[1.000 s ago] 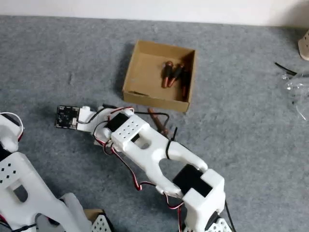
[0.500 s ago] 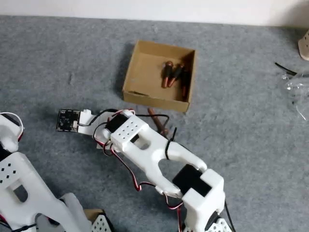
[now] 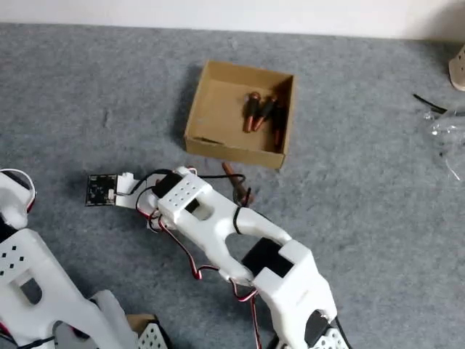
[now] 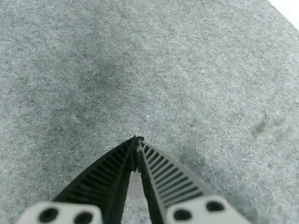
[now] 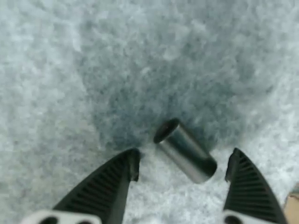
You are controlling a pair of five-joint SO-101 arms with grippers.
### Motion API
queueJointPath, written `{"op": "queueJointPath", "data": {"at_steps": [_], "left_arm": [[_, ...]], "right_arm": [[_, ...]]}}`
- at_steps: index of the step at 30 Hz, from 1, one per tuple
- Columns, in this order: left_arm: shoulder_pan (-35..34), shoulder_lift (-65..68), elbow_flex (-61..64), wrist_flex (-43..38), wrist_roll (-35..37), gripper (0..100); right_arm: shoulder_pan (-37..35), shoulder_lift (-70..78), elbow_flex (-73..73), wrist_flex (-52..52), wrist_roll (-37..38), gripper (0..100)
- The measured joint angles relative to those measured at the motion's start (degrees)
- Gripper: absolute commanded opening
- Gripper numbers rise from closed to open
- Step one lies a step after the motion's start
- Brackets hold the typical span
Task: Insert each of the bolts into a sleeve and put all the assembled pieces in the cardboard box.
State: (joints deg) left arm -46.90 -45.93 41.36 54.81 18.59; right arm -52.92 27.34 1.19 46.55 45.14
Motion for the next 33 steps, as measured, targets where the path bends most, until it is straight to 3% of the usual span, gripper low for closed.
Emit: {"op": "queueJointPath", "data": {"at_steps": [14, 22, 33], "left_arm": [[0.0, 0.0, 0.0, 0.2, 0.0, 1], [-0.1, 0.0, 0.0, 0.2, 0.0, 1], [-0.1, 0.0, 0.0, 0.2, 0.0, 1]], "right_arm": [[0.3, 0.3, -0.2, 0.0, 0.4, 0.1], [0.4, 0.3, -0.7, 0.0, 4.8, 0.5], [3.3, -2.2, -0.5, 2.3, 0.7, 0.5]]}}
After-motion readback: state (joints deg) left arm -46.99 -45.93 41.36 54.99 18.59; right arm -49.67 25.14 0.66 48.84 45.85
